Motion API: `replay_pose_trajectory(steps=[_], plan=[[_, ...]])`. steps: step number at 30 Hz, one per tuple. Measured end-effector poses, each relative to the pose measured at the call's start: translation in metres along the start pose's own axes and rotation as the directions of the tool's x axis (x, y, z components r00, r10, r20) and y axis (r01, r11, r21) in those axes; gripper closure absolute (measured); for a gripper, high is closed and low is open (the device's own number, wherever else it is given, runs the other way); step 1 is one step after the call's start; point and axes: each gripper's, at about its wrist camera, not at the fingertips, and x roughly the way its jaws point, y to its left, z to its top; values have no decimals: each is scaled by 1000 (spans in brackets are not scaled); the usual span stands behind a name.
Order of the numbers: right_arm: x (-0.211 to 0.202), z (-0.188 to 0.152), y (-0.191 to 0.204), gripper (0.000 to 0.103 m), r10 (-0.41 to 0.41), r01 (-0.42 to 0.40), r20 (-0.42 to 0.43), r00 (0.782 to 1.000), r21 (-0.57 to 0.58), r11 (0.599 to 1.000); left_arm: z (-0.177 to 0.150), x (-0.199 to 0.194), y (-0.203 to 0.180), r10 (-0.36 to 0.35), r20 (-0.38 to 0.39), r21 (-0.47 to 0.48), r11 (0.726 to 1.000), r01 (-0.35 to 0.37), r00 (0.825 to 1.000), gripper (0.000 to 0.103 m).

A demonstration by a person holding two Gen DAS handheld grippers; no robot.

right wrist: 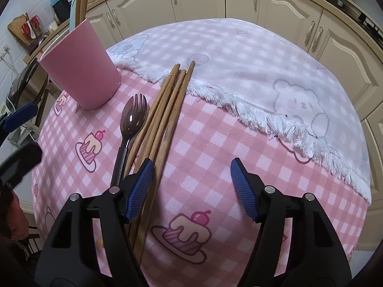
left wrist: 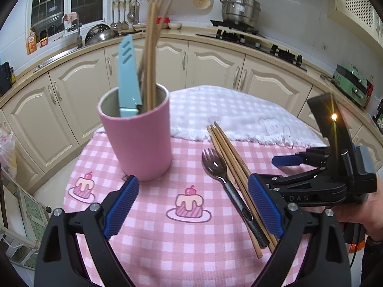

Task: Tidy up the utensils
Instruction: 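Move both open tools back down to the spoon-fork and chopsticks, then close the left tool on the spoon-fork handle while the right tool grasps a chopstick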

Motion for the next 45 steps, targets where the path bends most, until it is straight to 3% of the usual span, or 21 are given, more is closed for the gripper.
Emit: replay_pose_trajectory(steps=[13,22,26,29,31,34,39,41,43,44,45], plan=[[-1,0,-7,37,14,-14,8,1000,-9,1000,-9,65,-16,63,-186,8,998,-63,981,12],[-1,1,-15,37,23,-22,13,1000,-14,1000,-3,79,-6,50,-201,-75,995,-66,978,13],[-1,0,-16,37,26,-26,15,1000,-23,999,-2,86,-8,84,-211,-54,994,-97,974,14],[-1,1,-15,37,26,-25,13,1000,-31,999,1,88,-14,106,-200,-13,994,-110,974,28],[0,2,-15,37,26,-25,9,1000,-32,999,5,87,-17,96,-198,-3,995,-98,975,48],[3,9,-12,38,12,-12,-1,1000,-25,1000,11,90,-19,78,-210,7,997,-78,974,67],[12,25,-2,40,-25,25,-27,999,-10,1000,17,94,-18,60,-237,38,998,-53,970,80],[18,31,7,49,-66,65,-38,997,-34,997,20,97,-17,30,-250,35,999,-22,968,91],[20,35,14,73,-91,88,-36,995,-64,994,22,98,-13,-14,-258,6,1000,16,966,92],[21,37,18,79,-93,90,-34,995,-82,993,22,97,-10,-40,-260,-17,999,36,965,92],[21,37,21,94,-85,82,-35,996,-87,993,21,96,-7,-55,-259,-33,998,48,964,92]])
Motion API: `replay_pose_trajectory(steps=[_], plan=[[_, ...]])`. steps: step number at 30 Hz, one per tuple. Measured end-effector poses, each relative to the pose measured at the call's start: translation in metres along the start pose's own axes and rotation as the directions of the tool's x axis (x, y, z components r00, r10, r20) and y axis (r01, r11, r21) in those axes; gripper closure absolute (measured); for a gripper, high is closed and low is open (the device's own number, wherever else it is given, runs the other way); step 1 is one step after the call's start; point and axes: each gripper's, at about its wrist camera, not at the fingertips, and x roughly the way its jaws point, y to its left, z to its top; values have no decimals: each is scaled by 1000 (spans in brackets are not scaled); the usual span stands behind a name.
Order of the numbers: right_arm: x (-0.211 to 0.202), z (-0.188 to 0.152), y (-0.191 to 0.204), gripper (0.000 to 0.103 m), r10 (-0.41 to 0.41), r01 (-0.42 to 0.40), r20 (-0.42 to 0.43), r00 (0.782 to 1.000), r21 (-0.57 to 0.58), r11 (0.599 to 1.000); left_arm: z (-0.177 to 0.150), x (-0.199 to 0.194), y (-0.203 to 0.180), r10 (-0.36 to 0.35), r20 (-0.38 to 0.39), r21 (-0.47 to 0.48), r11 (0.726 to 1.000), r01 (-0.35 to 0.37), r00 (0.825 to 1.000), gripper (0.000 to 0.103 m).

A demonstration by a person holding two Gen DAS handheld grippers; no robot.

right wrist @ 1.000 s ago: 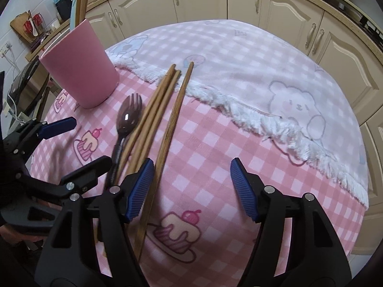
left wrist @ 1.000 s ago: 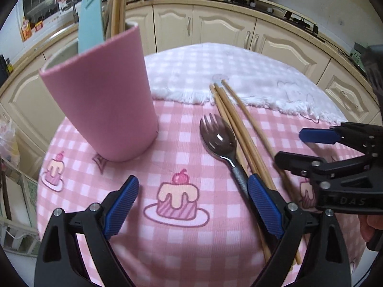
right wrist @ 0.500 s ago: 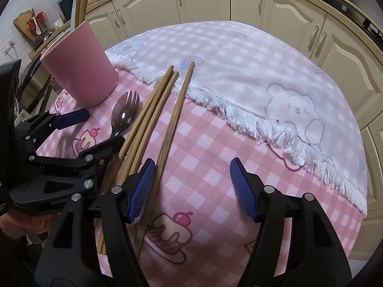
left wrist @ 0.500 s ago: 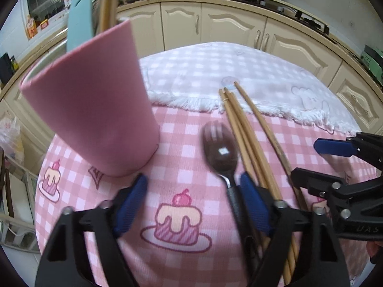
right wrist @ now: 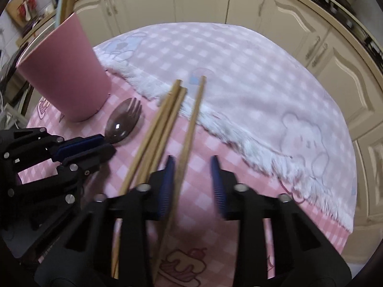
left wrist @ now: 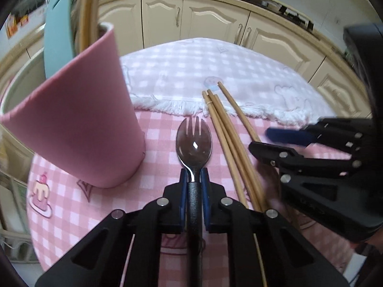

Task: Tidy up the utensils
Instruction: 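Close the left tool on the spoon-fork handle while the right tool grasps a chopstick, then lift the spoon-fork with the left tool while the right tool carries its chopstick over the cup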

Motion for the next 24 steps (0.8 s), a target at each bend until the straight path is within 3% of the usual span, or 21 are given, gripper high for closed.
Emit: replay_pose_trajectory(steps=[7,13,19,24], plan=[[-19,-15,-14,96,108,-117,93,990,103,988,-14,-27,-4,-36,87,30,999,34,996,92],[-51,-24,-33,96,175,-218,229,957,177,960,-21,-58,-5,-59,191,33,998,54,980,92],[-87,-28,-39,96,195,-280,376,906,186,942,-20,-90,-2,-71,311,18,997,69,948,92],[-103,-24,-38,96,203,-306,442,874,176,936,-18,-116,4,-77,406,3,997,83,911,92]])
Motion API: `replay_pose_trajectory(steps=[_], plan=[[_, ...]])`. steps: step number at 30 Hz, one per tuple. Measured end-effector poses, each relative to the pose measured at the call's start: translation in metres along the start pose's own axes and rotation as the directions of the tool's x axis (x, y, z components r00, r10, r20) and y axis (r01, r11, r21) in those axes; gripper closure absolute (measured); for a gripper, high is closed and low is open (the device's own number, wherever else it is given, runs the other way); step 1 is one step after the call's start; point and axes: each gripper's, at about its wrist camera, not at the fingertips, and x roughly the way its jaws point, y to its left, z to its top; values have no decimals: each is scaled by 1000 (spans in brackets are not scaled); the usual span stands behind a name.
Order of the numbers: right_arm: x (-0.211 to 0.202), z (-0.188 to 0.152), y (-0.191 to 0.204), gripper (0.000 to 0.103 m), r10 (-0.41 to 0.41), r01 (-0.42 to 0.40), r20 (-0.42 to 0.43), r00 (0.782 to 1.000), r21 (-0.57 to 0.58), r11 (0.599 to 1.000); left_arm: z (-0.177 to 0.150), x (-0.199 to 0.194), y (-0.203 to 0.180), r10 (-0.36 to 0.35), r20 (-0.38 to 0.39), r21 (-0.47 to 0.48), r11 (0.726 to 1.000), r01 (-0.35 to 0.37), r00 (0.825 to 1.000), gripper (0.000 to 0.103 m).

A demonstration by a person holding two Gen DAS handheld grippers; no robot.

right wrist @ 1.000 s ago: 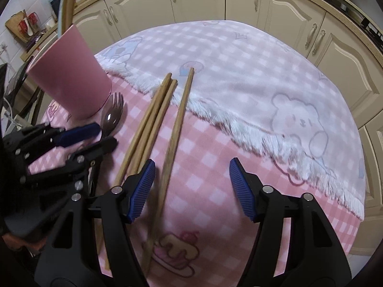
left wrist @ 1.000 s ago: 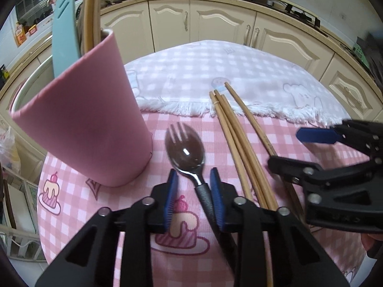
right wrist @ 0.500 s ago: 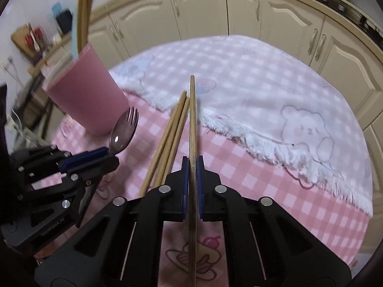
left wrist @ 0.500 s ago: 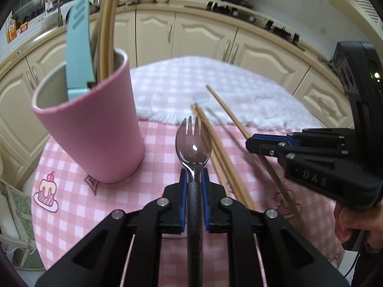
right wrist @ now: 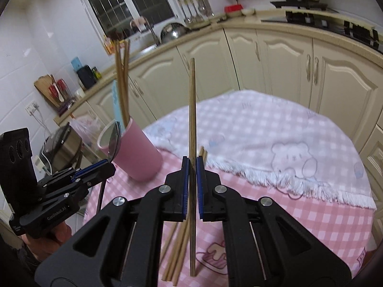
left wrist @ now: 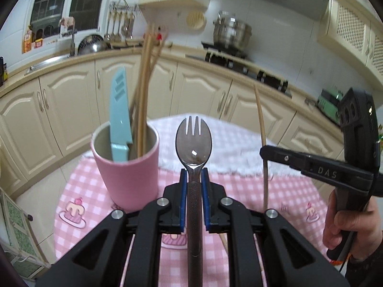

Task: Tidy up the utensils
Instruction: 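Lift the spoon-fork with the left tool while the right tool carries its chopstick over the cup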

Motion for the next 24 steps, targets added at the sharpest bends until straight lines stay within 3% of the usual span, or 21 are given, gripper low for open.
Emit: replay_pose_trajectory(steps=[13,24], plan=[[-24,25,26,96,55,-50,105,993,-48,998,25,-39,18,31,181,-24,999,-27,983,92],[-52,85,74,96,146,-112,255,956,-142,984,78,-67,43,40,347,-46,999,-25,937,92]])
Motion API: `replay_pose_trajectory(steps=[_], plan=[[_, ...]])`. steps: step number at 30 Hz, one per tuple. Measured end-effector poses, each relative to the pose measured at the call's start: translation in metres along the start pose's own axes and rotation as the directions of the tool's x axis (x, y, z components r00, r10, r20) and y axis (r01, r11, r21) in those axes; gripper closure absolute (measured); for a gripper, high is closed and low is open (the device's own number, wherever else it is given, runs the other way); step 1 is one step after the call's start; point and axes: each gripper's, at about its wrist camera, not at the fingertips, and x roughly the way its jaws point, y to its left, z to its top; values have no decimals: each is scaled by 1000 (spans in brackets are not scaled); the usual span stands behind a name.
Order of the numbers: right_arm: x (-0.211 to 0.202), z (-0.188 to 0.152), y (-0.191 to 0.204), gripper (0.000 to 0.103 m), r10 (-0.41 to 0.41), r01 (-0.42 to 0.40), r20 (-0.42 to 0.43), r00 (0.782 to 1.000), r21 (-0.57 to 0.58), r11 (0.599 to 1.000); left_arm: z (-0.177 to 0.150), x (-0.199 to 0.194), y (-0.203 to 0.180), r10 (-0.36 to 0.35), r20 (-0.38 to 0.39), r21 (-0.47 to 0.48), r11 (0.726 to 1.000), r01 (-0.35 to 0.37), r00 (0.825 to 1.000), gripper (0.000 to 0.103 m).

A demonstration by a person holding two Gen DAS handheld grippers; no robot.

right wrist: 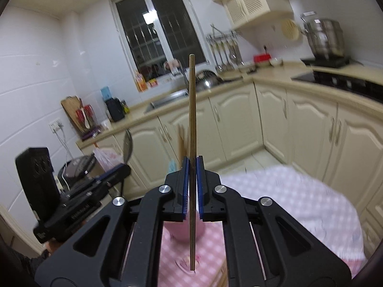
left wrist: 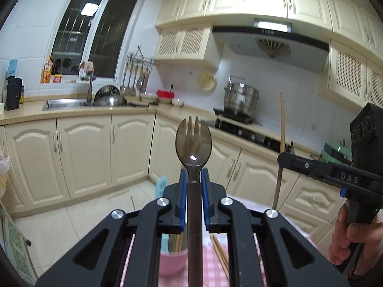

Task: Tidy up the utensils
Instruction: 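Lift the spoon-fork with the left tool while the right tool carries its chopstick over the cup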

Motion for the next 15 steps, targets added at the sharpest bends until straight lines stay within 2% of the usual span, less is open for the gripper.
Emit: replay_pose_trajectory(steps=[7,15], plan=[[13,41,28,96,35,-31,66,997,-62,998,26,11,17,-44,65,-36,998,47,997,92],[46,52,46,96,57,-51,73,996,-84,995,28,32,34,-75,87,-69,994,81,993,92]])
